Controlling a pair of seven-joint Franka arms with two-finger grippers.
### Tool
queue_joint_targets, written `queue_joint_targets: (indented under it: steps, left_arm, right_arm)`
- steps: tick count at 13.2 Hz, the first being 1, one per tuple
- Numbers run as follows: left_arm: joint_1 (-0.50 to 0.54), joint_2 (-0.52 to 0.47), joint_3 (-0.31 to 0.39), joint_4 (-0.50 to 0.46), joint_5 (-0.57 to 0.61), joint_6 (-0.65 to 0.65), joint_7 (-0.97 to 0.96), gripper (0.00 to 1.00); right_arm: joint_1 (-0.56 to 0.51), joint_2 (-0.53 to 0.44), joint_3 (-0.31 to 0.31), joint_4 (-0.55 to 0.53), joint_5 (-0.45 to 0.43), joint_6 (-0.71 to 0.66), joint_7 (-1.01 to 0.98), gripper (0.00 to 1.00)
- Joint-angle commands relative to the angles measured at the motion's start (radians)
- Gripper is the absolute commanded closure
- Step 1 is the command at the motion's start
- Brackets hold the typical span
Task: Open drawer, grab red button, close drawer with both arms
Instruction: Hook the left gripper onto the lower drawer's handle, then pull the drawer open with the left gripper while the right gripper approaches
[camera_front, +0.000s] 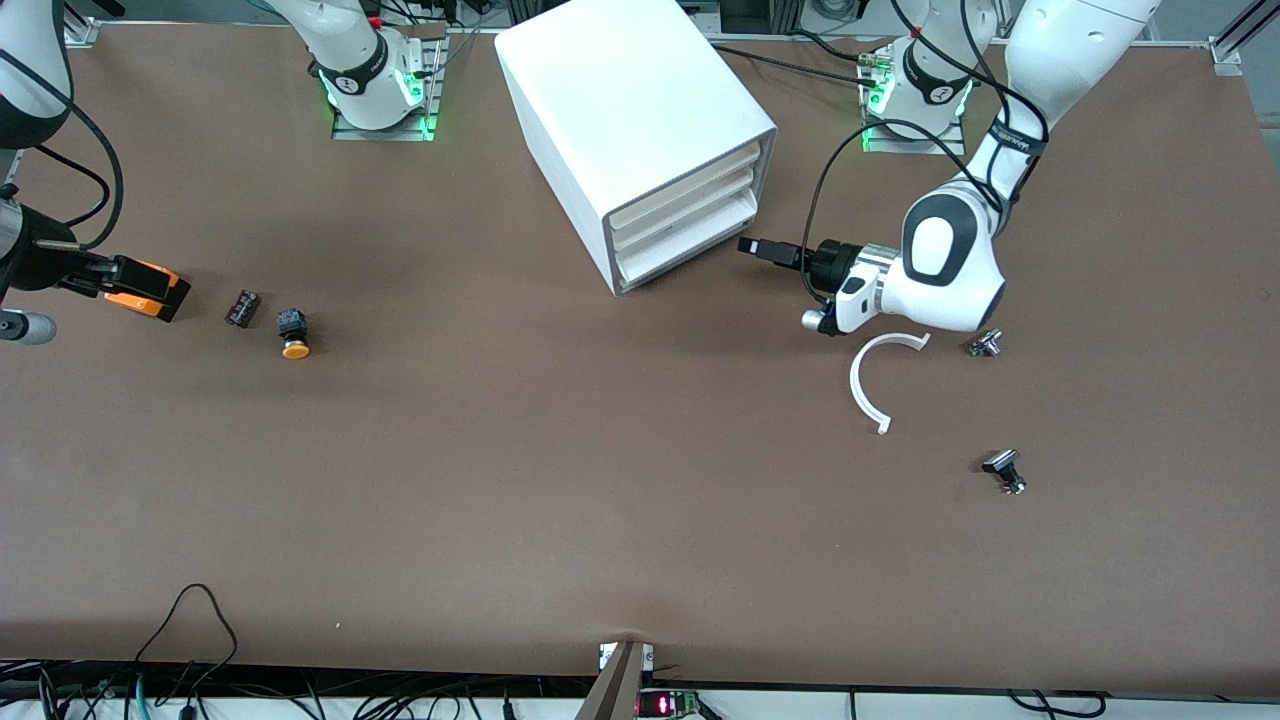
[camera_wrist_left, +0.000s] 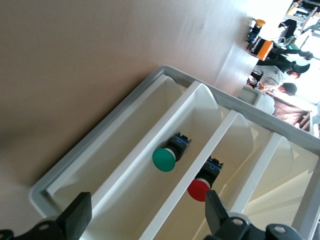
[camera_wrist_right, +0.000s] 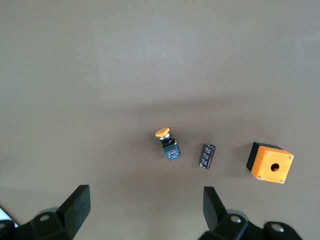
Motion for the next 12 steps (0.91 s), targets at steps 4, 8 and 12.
queue_joint_targets:
  steps: [4,8,12]
  left_arm:
    - [-0.059,-0.006,-0.120,-0.081,-0.127,0.161,0.071,0.00]
    - [-0.085,-0.007,-0.137,-0.114,-0.161,0.162,0.071,0.02]
    - [-0.085,-0.007,-0.137,-0.116,-0.158,0.162,0.071,0.67]
  right_arm:
    - [-0.003,0.014,0.005,0.030,0.015,-0.042,-0.009,0.00]
    - [-0.005,0.021,0.002,0.022,0.018,-0.036,-0.009,0.00]
    - [-0.003,0.067,0.005,0.022,0.030,0.009,-0.009,0.00]
